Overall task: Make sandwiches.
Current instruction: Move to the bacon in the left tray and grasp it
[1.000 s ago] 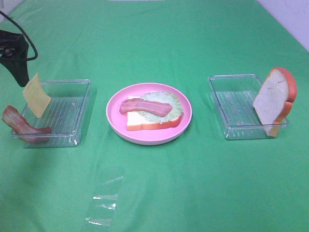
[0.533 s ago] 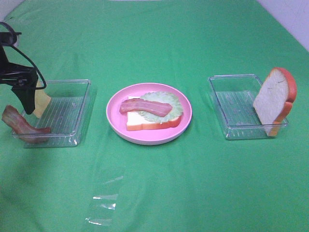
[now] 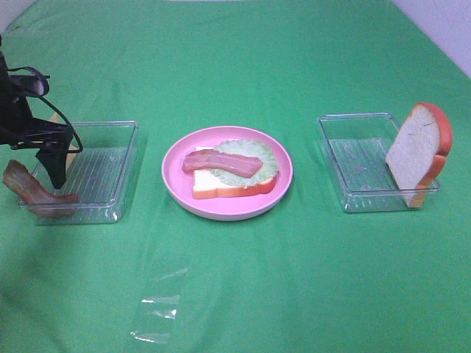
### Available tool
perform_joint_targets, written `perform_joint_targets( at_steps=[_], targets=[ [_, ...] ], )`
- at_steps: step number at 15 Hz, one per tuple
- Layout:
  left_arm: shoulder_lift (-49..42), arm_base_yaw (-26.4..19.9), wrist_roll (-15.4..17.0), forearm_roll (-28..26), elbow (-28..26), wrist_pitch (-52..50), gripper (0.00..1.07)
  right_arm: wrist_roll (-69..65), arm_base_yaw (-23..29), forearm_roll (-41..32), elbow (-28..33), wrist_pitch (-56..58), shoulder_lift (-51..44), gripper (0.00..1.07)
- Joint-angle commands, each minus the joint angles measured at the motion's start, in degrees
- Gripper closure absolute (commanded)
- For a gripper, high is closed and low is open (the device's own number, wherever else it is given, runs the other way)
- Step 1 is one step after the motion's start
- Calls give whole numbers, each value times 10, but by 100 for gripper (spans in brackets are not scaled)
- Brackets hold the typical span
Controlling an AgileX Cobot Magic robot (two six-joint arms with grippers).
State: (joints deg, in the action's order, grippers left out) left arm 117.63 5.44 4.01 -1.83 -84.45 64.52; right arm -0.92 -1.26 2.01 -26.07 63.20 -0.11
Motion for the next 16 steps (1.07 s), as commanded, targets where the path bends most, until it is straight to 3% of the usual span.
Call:
perform_joint_targets(
  at_steps=[1, 3, 4, 10, 11, 12, 13, 15, 16],
  targets=[
    [2, 0, 5, 2, 4, -4, 29, 5, 1, -1, 2, -3, -19, 18],
    [2, 0, 10, 2, 4, -7, 46, 5, 1, -1, 2, -3, -19, 18],
    [2, 0, 10, 2, 4, -6, 49, 5, 1, -1, 2, -3, -19, 18],
    [-4, 0, 17, 2, 4, -2, 50, 5, 1, -1, 2, -3, -19, 18],
    [-4, 0, 18, 2, 4, -2, 54, 5, 1, -1, 2, -3, -19, 18],
    [-2, 0, 18, 2, 4, -3, 75, 5, 1, -1, 2, -3, -19, 18],
    [-2, 0, 18, 2, 4, -3, 89, 5, 1, -1, 2, -3, -19, 18],
    [-2, 0, 13, 2, 4, -3, 107, 5, 1, -1, 2, -3, -19, 18],
    [-2, 0, 12, 2, 4, -3, 107, 5, 1, -1, 2, -3, -19, 18]
  ],
)
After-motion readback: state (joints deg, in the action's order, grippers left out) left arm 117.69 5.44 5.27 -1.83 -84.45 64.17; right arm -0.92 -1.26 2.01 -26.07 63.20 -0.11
